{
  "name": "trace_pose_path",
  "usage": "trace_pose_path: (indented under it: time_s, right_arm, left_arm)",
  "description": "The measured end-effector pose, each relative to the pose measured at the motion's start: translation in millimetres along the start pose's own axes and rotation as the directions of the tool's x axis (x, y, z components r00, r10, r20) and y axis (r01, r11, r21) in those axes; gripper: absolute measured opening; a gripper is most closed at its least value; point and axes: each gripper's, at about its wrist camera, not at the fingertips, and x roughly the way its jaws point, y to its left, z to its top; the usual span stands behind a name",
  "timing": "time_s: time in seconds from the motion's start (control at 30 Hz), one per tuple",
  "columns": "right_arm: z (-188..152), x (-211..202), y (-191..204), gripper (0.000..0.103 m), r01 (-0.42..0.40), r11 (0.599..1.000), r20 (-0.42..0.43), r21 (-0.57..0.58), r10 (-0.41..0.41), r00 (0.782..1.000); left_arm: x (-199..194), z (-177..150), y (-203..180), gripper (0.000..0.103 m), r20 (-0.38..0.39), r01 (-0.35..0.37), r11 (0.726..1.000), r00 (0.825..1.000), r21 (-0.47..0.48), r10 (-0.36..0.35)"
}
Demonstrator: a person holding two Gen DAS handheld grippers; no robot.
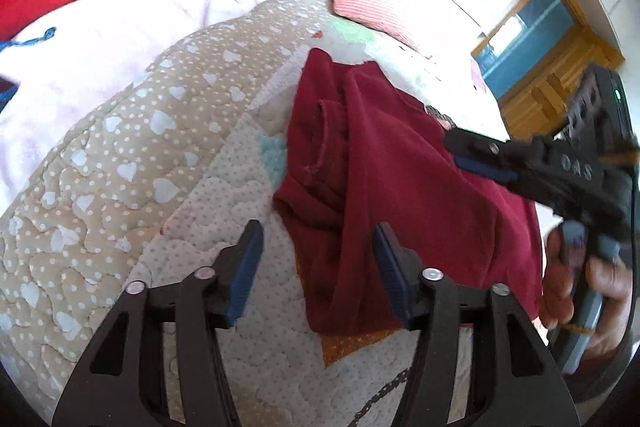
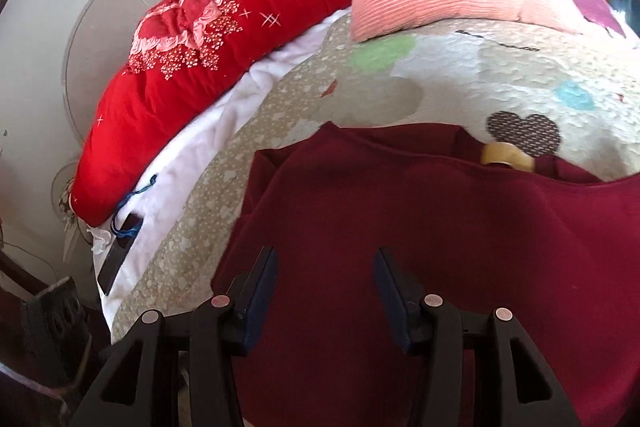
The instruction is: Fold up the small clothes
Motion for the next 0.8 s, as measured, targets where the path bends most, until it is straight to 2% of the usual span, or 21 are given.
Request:
trace_pose_path:
  time_s: [0.1,0.13,0.17,0.27,0.37,0.47,0.53,0.6,0.7,0.73,0.8]
  right_arm:
    - [-1.2,-6.1,-2.5,0.049,0.013,1.000,0.000,0.008,-0.013,1.000]
    - [-1.6,-9.2,-3.0,0.049,0.021,1.000,0.008,0.009,-0.021,1.000]
    - [-2.3,-14.5,-4.2,0.049,0.034,0.999,0.024,0.008,-0.034,0.999]
    - [-12.7,-40.2,-18.0,0.049,0.088,0.996,0.099,0.029,-0.090,0.991]
    - [-38.8,-73.7,-42.6,0.050,0.161,0.985,0.160,0.069,-0.170,0.972]
    - [-73.9,-109.3,-79.6,0.061,0.264,0.954,0.207,0.141,-0.289,0.935]
    - [-99.2,-129.8,-108.5,0.064,0.291,0.935,0.218,0.204,-0.333,0.917]
    - [-125.5,-142.2,-136.3,0.066,0.306,0.915,0.205,0.262,-0.362,0.909]
    - [-146.6,-139.6,-171.3,0.067,0.276,0.897,0.166,0.345,-0.348,0.923]
    - [-148.9,-137.7,-178.8,0.067,0.241,0.899,0.168,0.366,-0.318,0.933]
    - [-149.2,-129.5,-190.4,0.067,0.099,0.916,0.227,0.389,-0.200,0.953]
  left_arm:
    - [-0.2,2.4,-1.1,0.062,0.003,0.029,0.999,1.000,-0.018,-0.029]
    - [-0.3,3.5,-3.0,0.066,0.007,0.026,1.000,1.000,-0.010,-0.026]
    - [-1.8,4.7,-4.9,0.070,0.013,0.021,1.000,1.000,0.000,-0.021]
    - [2.9,11.5,-6.2,0.071,0.010,0.018,1.000,1.000,0.011,-0.018]
    - [15.2,19.5,-4.9,0.076,-0.030,0.010,1.000,0.999,0.003,-0.010]
    - [25.8,19.3,-4.7,0.076,-0.066,-0.002,1.000,0.998,-0.001,0.002]
    - [30.0,16.1,-6.7,0.078,-0.080,-0.001,1.000,0.997,0.006,0.002]
    - [32.7,14.3,-11.6,0.084,-0.070,-0.003,1.000,0.998,0.010,0.004]
    - [44.2,15.6,-20.4,0.090,-0.084,0.009,1.000,0.996,0.024,-0.007]
    - [48.1,16.1,-22.5,0.092,-0.083,-0.001,1.000,0.997,0.025,0.003]
    - [51.9,18.1,-27.8,0.093,-0.089,-0.027,0.999,0.996,0.036,0.030]
